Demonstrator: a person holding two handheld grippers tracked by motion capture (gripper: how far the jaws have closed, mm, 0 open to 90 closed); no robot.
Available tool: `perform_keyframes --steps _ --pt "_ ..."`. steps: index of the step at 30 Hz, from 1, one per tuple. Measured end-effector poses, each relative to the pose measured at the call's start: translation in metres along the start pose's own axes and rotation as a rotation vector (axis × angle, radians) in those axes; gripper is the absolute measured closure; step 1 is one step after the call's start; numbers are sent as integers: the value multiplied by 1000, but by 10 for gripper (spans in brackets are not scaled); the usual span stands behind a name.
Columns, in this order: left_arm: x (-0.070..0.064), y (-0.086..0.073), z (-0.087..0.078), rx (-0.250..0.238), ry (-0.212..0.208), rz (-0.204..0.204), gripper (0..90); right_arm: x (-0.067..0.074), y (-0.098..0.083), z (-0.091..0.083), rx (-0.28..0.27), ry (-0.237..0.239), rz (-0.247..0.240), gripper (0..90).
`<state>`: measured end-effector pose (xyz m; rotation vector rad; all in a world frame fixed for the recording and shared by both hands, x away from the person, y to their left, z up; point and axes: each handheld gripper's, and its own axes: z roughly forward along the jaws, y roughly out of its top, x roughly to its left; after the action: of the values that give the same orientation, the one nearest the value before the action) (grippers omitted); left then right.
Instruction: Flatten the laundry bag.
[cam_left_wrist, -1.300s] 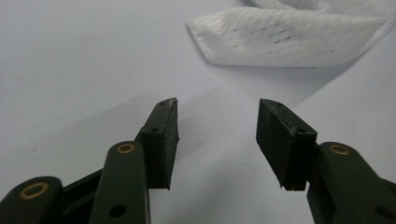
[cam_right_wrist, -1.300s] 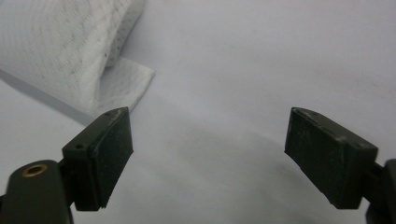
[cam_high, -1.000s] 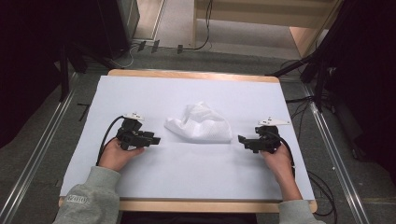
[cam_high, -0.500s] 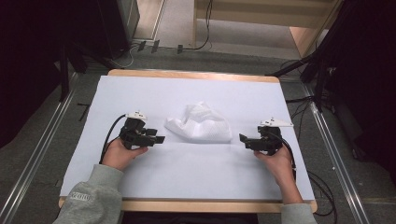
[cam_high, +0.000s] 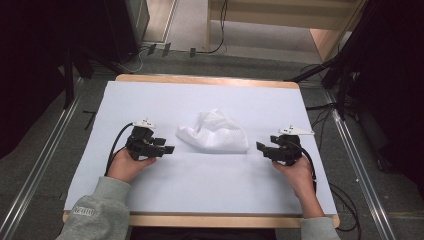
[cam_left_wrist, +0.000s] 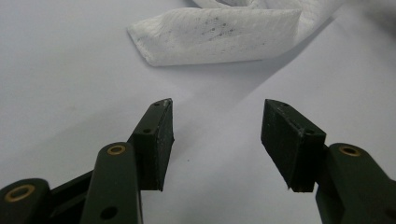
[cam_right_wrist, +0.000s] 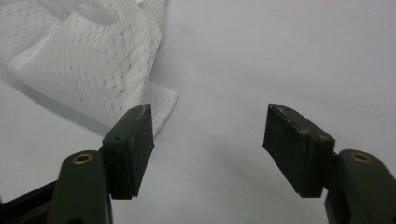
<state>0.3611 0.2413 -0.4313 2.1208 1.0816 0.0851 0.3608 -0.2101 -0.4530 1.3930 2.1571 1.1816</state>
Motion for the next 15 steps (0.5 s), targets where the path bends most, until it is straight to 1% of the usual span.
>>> perform_keyframes --steps 2,4,6,8,10,11,13,15 --pt "0 0 0 3 4 -3 440 -1 0 0 2 8 2 382" --pt "1 0 0 9 2 -5 426 -2 0 -1 4 29 5 408" --pt "2 0 0 14 -1 -7 416 -3 1 -1 9 43 2 416" --pt "2 0 0 8 -2 -6 404 -4 2 -1 18 53 -5 443" --pt "1 0 -1 -1 -3 2 388 -4 5 -2 22 60 -1 470" --pt "1 0 -1 -2 -10 13 378 -4 6 -1 17 59 -6 486" --pt "1 0 0 0 -10 15 369 -4 10 -1 11 60 -11 489" --pt "2 0 1 14 -14 12 360 -4 12 0 18 78 4 474"
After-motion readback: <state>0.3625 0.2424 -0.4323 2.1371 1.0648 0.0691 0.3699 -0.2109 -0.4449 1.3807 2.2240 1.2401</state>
